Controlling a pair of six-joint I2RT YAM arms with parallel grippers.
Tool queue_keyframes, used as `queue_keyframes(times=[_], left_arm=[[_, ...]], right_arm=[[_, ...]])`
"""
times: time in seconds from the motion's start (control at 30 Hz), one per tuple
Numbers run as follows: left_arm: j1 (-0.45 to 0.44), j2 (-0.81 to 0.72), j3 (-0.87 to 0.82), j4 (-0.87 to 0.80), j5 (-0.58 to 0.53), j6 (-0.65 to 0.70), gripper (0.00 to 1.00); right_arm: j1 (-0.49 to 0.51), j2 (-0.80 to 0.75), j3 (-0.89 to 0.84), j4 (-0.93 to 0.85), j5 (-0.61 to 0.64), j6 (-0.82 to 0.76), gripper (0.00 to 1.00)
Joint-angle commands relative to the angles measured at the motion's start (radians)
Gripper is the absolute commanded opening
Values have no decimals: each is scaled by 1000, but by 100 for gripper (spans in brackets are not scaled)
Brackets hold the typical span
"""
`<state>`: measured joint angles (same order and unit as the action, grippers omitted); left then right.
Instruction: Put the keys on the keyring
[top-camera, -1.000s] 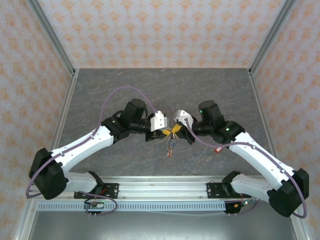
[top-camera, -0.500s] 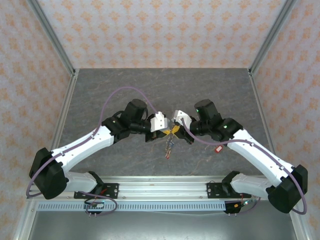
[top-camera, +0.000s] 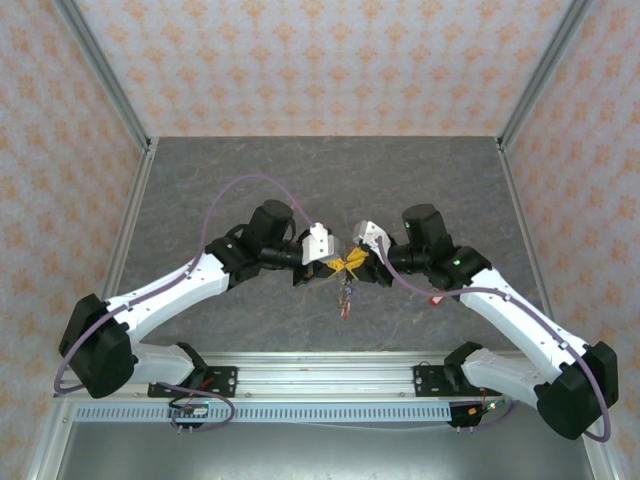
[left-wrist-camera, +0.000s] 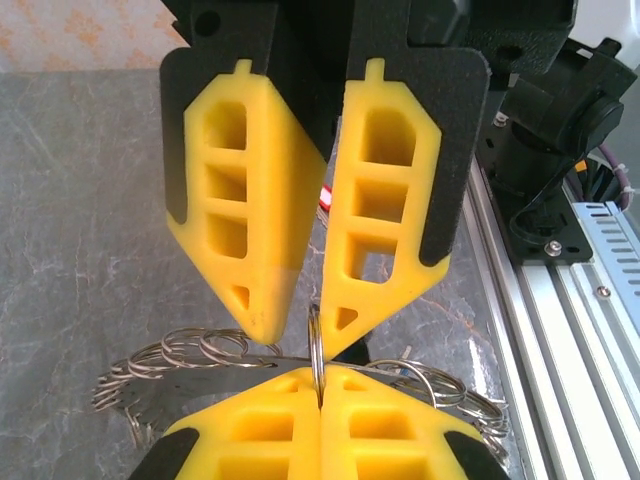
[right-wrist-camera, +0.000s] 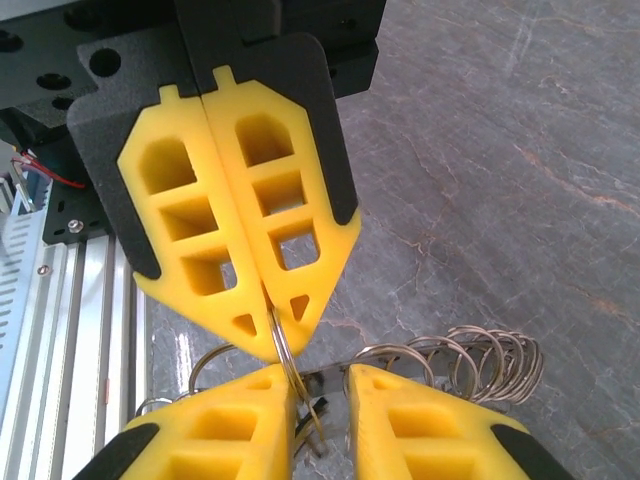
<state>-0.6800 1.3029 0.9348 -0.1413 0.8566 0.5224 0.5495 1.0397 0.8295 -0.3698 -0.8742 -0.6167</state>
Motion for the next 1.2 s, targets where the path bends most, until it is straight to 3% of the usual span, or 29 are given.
queue_keyframes(times=[0.0, 0.17, 0.37, 0.47, 0.53, 0.7, 0.87, 1.17], left_arm=[[5, -16, -10, 109, 70, -36, 0], [8, -17, -16, 122, 88, -49, 0], [13, -34, -35, 144, 54, -69, 0], [12, -34, -12, 55, 4, -17, 13], [9, -31, 7, 4, -35, 15, 19], [-4, -6, 72, -112, -91, 83, 22], [-13, 12, 93, -103, -93, 78, 24], [-21, 39, 119, -160, -97, 100, 20]], right_arm=[[-24, -28, -25, 71, -57, 11, 19], [-31, -36, -67, 175, -113, 64, 14], [-33, -41, -73, 194, -80, 86, 3], [-33, -37, -39, 138, -63, 69, 0], [-32, -26, -7, 77, -61, 38, 0], [-13, 7, 66, -59, -16, -22, 0], [11, 22, 101, -100, 22, -47, 0], [56, 30, 146, -121, 69, -41, 0]])
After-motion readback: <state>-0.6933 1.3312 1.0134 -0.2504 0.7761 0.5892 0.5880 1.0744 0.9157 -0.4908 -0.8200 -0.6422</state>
